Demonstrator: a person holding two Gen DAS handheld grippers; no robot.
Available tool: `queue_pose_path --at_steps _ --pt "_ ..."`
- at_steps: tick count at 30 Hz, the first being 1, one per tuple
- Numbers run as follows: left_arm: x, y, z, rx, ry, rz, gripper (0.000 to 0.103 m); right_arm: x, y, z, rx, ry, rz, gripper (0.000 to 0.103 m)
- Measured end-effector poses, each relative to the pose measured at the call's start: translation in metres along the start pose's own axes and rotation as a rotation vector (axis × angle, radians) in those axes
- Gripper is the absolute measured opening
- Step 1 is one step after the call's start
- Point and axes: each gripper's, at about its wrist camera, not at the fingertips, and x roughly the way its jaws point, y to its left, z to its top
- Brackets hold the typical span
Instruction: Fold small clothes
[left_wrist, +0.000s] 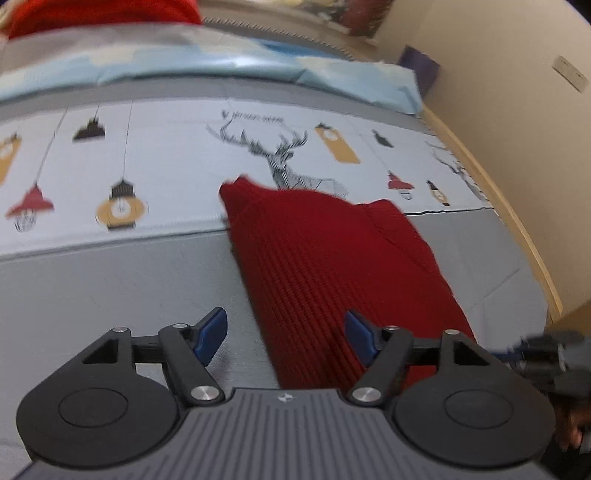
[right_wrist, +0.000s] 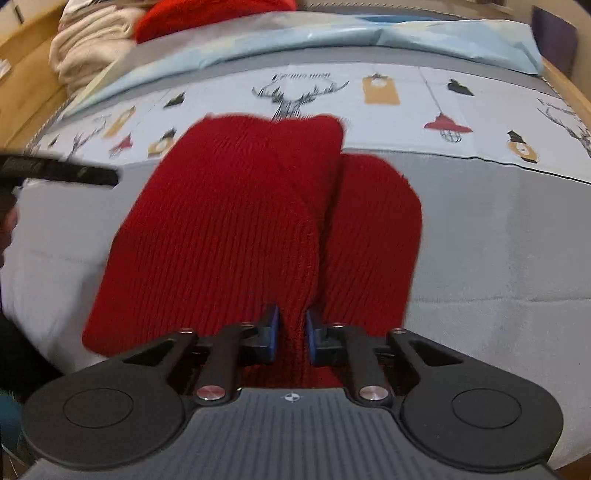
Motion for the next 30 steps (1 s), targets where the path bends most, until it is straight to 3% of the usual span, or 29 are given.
queue_pose_path --at_steps 5,7,9,11,12,13,14,16,20,22,24,26,28,30 --pt "0.024 0.009 0.000 -0.113 0.056 -0.052 0.080 -0.002 -0.007 -0.018 -0.001 0.034 0.019 0.014" --pt "0.033 0.013 -0.002 -0.142 0.075 -0.060 0.083 -0.005 -0.008 -0.018 0.028 0.017 0.024 0.022" --pt "0.037 0.018 -0.002 -0.180 0.085 -0.076 0.083 -0.014 -0.018 -0.013 0.103 -0.037 0.066 0.023" --pt "0.040 0.022 0.001 -0.232 0.094 -0.115 0.083 -0.025 -0.036 -0.004 0.213 -0.136 0.082 0.034" --pt "0.040 0.023 0.002 -0.252 0.091 -0.129 0.083 -0.029 -0.048 -0.001 0.291 -0.185 0.053 0.049" --pt "0.041 0.023 0.003 -0.263 0.091 -0.136 0.083 -0.032 -0.059 0.001 0.367 -0.222 0.007 0.055" --pt "0.043 0.022 0.004 -0.260 0.096 -0.137 0.083 -0.031 -0.068 0.002 0.432 -0.236 -0.042 0.055" --pt "0.049 0.018 0.003 -0.246 0.106 -0.142 0.084 -0.019 -0.082 0.003 0.498 -0.187 -0.070 0.055" --pt "0.062 0.014 -0.001 -0.262 0.124 -0.174 0.090 0.021 -0.088 0.002 0.557 -0.027 0.025 0.058" --pt "0.069 0.016 -0.003 -0.287 0.133 -0.182 0.092 0.038 -0.086 -0.001 0.568 0.030 0.032 0.071" --pt "0.075 0.017 -0.006 -0.326 0.135 -0.188 0.093 0.047 -0.085 -0.001 0.583 0.032 0.024 0.077" --pt "0.077 0.016 -0.006 -0.339 0.133 -0.184 0.093 0.051 -0.086 0.000 0.612 0.033 0.049 0.075" --pt "0.076 0.014 -0.006 -0.328 0.126 -0.179 0.093 0.052 -0.082 0.001 0.625 0.029 0.074 0.061" --pt "0.072 0.012 -0.005 -0.295 0.116 -0.173 0.085 0.050 -0.075 0.005 0.606 0.015 0.067 0.050"
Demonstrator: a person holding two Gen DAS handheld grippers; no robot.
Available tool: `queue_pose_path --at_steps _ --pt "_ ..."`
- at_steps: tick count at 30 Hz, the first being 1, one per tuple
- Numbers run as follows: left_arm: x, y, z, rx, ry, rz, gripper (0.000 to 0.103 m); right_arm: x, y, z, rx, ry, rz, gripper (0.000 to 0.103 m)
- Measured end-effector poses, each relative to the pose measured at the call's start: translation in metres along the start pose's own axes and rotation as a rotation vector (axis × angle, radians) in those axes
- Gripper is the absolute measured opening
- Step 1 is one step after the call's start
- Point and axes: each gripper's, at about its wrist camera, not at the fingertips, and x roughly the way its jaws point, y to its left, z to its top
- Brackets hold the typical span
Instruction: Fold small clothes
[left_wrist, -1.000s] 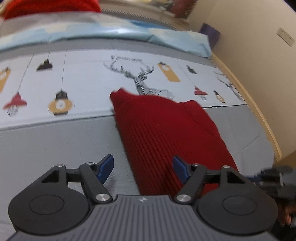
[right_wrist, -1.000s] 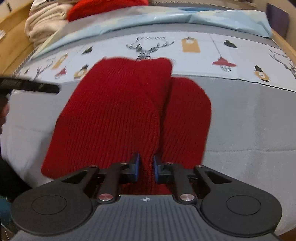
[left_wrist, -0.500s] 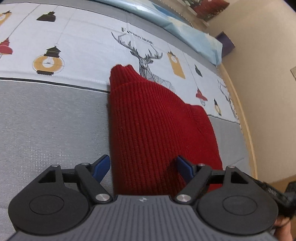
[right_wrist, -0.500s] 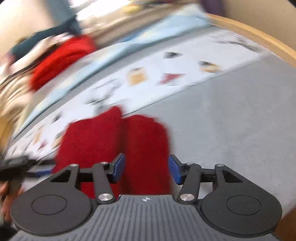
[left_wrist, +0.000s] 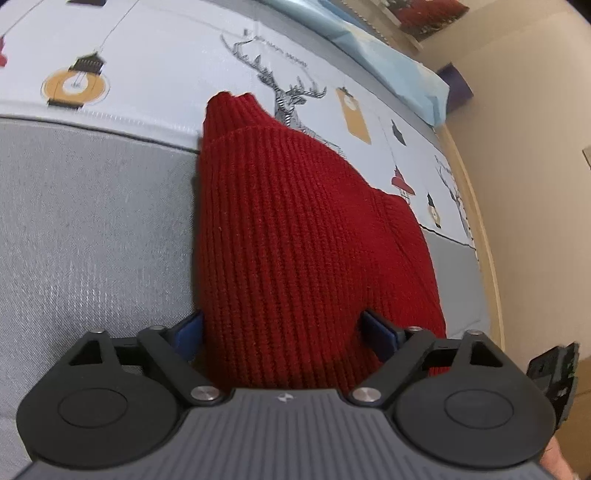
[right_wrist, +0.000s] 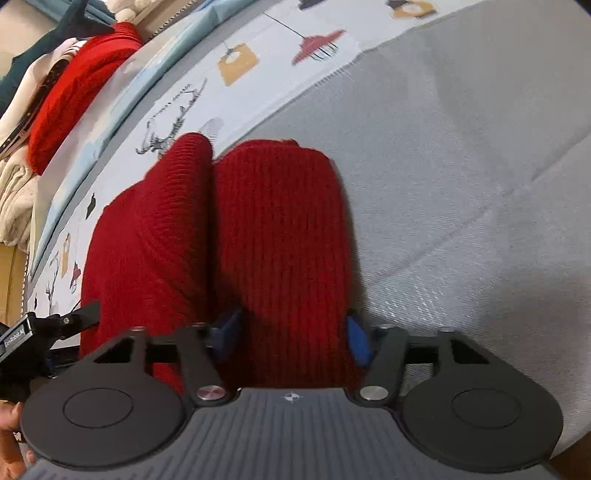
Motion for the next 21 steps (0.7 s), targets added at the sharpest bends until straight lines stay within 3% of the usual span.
queue_pose_path --at_steps 3,4,6,11,17,19,20,21 --pt "-0.012 -0.011 -0.001 0.089 -0.037 0.024 0.067 -0.004 0.017 0.001 -0.072 -0.041 -0.043 0.035" --pt "-0.018 -0.015 -0.001 0.114 -0.052 0.031 0.064 -0.002 0.021 0.004 -0.079 -0.055 -0.049 0.021" --pt "-0.032 -0.021 -0.001 0.164 -0.089 0.047 0.060 -0.006 0.027 0.007 -0.061 -0.086 -0.025 0.014" --pt "-0.072 -0.027 0.004 0.303 -0.211 0.145 0.057 0.001 0.058 0.008 -0.071 -0.102 0.065 0.012" --pt "-0.126 -0.004 0.026 0.332 -0.324 0.223 0.052 0.026 0.116 0.005 -0.121 -0.093 0.131 0.012" --pt "-0.145 0.006 0.033 0.338 -0.368 0.263 0.046 0.033 0.136 0.005 -0.154 -0.101 0.148 0.012" --pt "-0.158 0.012 0.036 0.346 -0.415 0.273 0.042 0.037 0.146 0.004 -0.170 -0.104 0.150 0.012" --pt "-0.170 0.017 0.037 0.348 -0.459 0.286 0.045 0.041 0.156 0.003 -0.186 -0.106 0.145 0.012"
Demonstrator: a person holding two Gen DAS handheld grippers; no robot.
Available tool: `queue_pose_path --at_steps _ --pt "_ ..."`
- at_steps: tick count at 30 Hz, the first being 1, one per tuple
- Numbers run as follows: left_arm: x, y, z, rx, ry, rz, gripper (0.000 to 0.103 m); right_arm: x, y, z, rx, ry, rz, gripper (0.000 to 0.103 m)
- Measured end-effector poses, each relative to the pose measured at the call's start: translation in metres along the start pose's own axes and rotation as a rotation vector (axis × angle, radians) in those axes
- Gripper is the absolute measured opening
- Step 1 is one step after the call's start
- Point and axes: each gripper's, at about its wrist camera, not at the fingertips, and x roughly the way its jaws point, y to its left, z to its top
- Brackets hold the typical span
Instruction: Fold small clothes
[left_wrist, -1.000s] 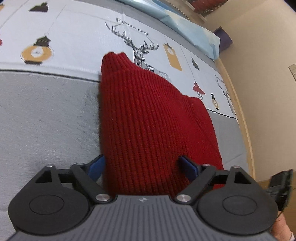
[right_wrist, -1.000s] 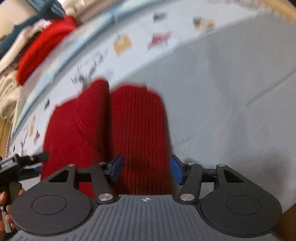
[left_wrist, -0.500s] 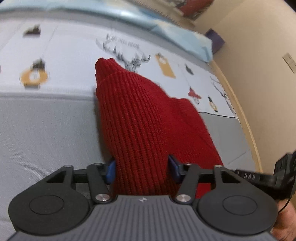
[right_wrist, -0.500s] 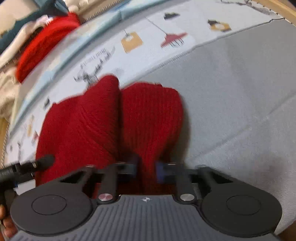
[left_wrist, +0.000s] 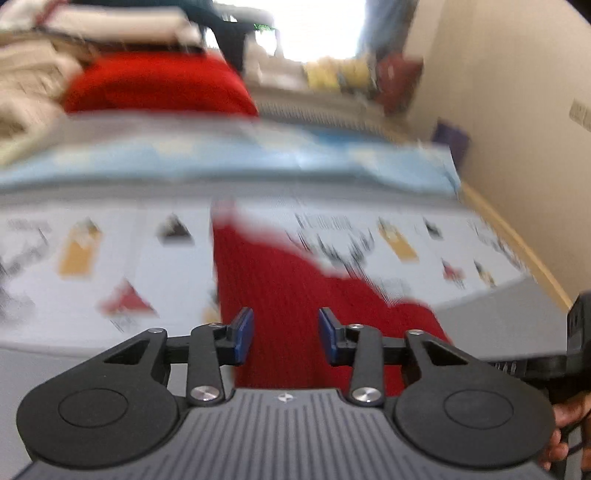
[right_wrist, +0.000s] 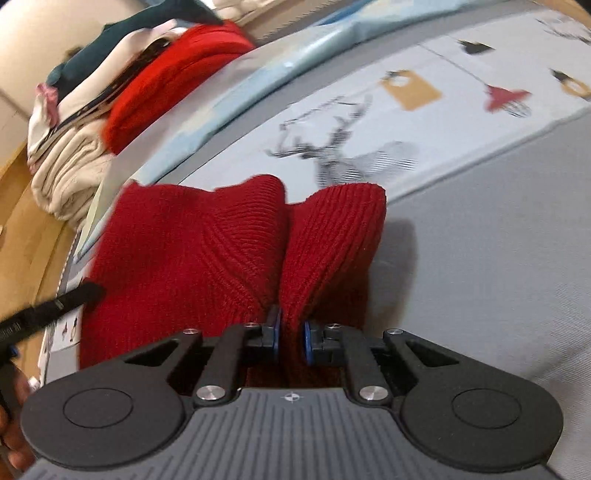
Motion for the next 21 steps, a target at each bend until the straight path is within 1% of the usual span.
queue_pose_path --at_steps 1,2,4,5,7,8,9,11,13,14,16,17,18,19,20,21 --pt "-0.006 0.011 0.004 -0.010 -0.012 0.016 0.049 0.003 0.008 0.000 -0.011 0.000 -0.004 0.014" --pt "-0.011 0.023 0.005 -0.033 -0.004 0.021 0.056 0.009 0.015 0.000 -0.018 0.004 -0.010 0.015" --pt "-0.014 0.044 0.003 -0.096 0.042 0.018 0.056 0.012 0.026 -0.003 -0.047 0.005 -0.036 0.022" --pt "-0.016 0.051 0.002 -0.114 0.055 0.026 0.056 0.010 0.032 -0.005 -0.077 -0.024 -0.086 0.023" --pt "-0.020 0.059 -0.001 -0.116 0.073 0.039 0.056 0.004 0.040 -0.006 -0.113 -0.067 -0.166 0.031" --pt "-0.022 0.062 -0.002 -0.110 0.081 0.040 0.056 0.001 0.042 -0.006 -0.119 -0.092 -0.180 0.032" --pt "-0.024 0.062 -0.004 -0.102 0.092 0.037 0.056 -0.003 0.043 -0.006 -0.118 -0.112 -0.180 0.033" --pt "-0.027 0.060 -0.010 -0.082 0.117 0.022 0.056 -0.012 0.045 -0.008 -0.101 -0.135 -0.155 0.039" --pt "-0.028 0.055 -0.019 -0.054 0.130 0.027 0.056 -0.016 0.047 -0.011 -0.081 -0.147 -0.125 0.051" --pt "-0.028 0.053 -0.023 -0.038 0.137 0.028 0.056 -0.016 0.049 -0.012 -0.075 -0.143 -0.107 0.053" --pt "-0.026 0.046 -0.028 -0.009 0.148 0.031 0.056 -0.014 0.052 -0.014 -0.075 -0.116 -0.049 0.053" --pt "-0.025 0.043 -0.032 -0.001 0.148 0.034 0.056 -0.014 0.055 -0.015 -0.083 -0.119 -0.035 0.053" --pt "-0.025 0.041 -0.033 0.003 0.149 0.038 0.057 -0.016 0.059 -0.015 -0.099 -0.137 -0.035 0.053" --pt "-0.024 0.040 -0.034 0.002 0.148 0.041 0.057 -0.022 0.063 -0.015 -0.119 -0.175 -0.053 0.053" --pt "-0.025 0.039 -0.035 -0.003 0.147 0.040 0.057 -0.029 0.067 -0.013 -0.134 -0.233 -0.082 0.053" --pt "-0.025 0.039 -0.035 -0.010 0.144 0.038 0.057 -0.036 0.068 -0.011 -0.135 -0.272 -0.089 0.054"
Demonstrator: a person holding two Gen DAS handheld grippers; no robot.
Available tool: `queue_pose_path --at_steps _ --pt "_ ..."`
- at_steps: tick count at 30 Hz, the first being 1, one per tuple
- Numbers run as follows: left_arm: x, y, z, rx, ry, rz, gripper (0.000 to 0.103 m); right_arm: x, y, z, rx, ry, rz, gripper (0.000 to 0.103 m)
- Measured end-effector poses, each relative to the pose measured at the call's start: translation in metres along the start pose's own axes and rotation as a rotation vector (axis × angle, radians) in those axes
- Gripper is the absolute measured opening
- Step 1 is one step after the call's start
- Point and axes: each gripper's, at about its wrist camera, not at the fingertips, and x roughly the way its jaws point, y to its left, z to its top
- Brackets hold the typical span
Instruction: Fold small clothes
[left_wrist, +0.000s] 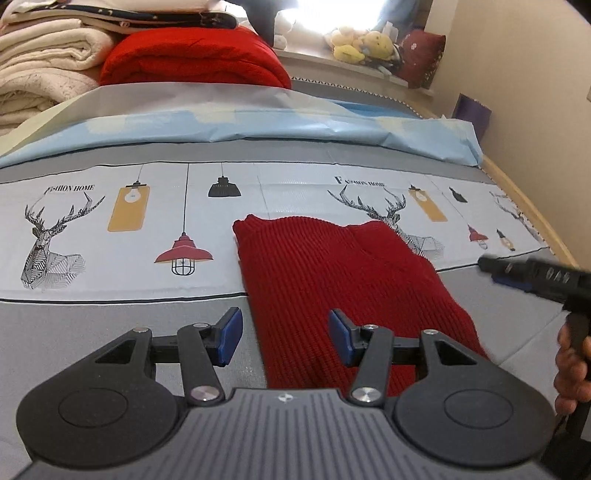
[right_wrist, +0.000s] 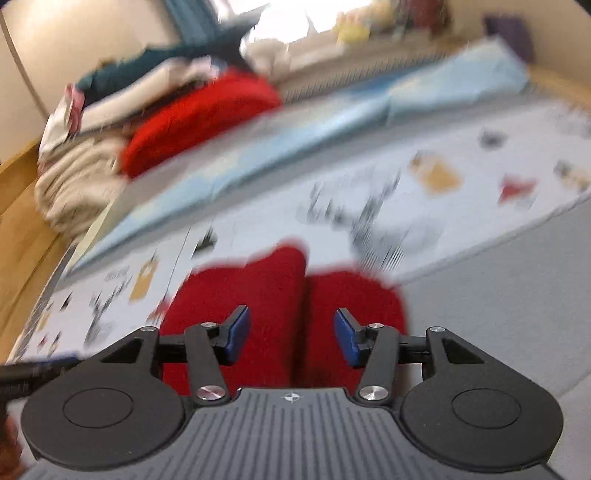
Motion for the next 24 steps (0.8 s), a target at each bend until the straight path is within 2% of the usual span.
queue_pose_path --at_steps 1,2,5,7,8,9,10,13,16,19,22,24 --pt "0.000 0.000 0.000 -0.005 -0.003 -0.003 0.057 -0.003 -0.001 0.003 0.008 -0.020 0.012 0.055" --pt "-0.001 -0.001 0.000 -0.006 -0.003 -0.004 0.057 -0.001 -0.003 0.003 0.018 -0.002 0.049 0.056" --pt "0.001 -0.004 0.001 0.000 -0.001 -0.005 0.057 0.024 0.000 -0.008 0.003 0.192 0.124 0.059" --pt "0.005 -0.005 0.000 -0.002 0.007 -0.005 0.057 0.037 0.005 -0.021 -0.061 0.261 0.059 0.058" --pt "0.006 -0.006 0.001 -0.005 0.011 -0.006 0.057 0.042 0.006 -0.026 -0.091 0.290 0.035 0.053" --pt "0.006 -0.007 0.001 -0.006 0.013 -0.008 0.057 0.048 0.005 -0.029 -0.102 0.325 0.045 0.035" --pt "0.007 -0.008 0.001 -0.004 0.013 -0.013 0.057 0.049 0.004 -0.030 -0.096 0.340 0.077 0.023" --pt "0.007 -0.012 0.002 0.009 0.010 -0.028 0.057 0.037 0.010 -0.022 -0.139 0.296 0.122 0.017" --pt "0.005 -0.014 0.003 0.006 0.010 -0.053 0.057 0.015 -0.001 0.001 -0.066 0.219 0.178 0.017" --pt "0.007 -0.017 0.001 -0.006 0.036 -0.110 0.057 0.008 -0.017 0.003 -0.043 0.252 0.132 0.017" --pt "0.017 -0.026 -0.004 0.015 0.083 -0.136 0.057 0.032 -0.028 -0.018 -0.062 0.414 0.040 0.018" --pt "0.028 -0.034 -0.010 0.034 0.134 -0.137 0.057 0.040 -0.026 -0.030 -0.097 0.435 0.021 0.020"
